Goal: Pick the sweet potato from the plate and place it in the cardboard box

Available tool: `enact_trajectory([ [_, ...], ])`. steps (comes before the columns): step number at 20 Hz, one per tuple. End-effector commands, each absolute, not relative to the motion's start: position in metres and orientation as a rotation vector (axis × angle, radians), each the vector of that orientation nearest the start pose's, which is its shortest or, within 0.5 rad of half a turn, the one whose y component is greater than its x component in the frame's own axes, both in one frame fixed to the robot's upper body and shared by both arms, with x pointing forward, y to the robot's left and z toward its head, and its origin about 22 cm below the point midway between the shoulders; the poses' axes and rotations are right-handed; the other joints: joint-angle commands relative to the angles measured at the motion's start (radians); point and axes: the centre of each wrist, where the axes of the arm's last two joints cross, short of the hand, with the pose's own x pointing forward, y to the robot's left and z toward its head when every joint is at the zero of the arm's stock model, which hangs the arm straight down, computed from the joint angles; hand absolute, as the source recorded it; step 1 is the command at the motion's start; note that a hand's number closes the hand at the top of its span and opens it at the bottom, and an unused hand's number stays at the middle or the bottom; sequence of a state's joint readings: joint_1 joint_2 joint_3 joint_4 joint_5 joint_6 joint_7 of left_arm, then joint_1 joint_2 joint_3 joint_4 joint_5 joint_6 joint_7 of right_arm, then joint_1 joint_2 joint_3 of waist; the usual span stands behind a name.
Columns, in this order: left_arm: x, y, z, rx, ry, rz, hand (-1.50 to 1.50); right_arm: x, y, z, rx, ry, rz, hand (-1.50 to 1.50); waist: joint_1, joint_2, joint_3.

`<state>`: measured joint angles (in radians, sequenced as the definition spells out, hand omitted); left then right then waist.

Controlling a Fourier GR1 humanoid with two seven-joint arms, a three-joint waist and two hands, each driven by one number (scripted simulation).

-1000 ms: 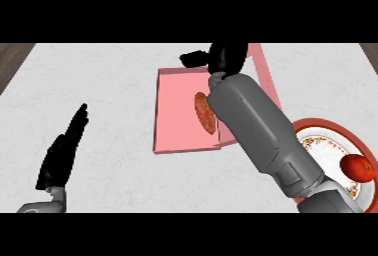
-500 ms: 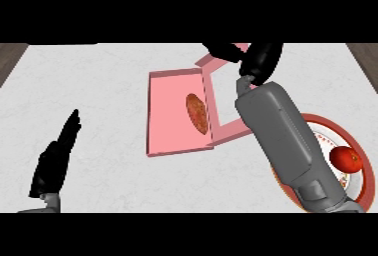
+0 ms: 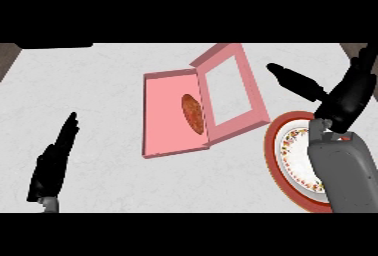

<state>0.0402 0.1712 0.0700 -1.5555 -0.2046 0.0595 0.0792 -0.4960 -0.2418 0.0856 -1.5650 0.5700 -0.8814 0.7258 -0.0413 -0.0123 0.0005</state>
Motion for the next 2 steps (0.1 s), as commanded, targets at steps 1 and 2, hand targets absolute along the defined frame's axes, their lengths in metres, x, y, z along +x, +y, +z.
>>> enact_trajectory([
  [1,0.233,0.292,-0.001,0.418,-1.420,-0.168,0.00,0.269,-0.244,0.152,-0.822,-1.635,-0.426,-1.50,-0.005,0.001,0.000],
  [2,0.237,0.292,0.011,0.399,-1.438,-0.175,0.00,0.253,-0.247,0.140,-0.829,-1.634,-0.410,-1.50,0.005,0.003,0.000],
])
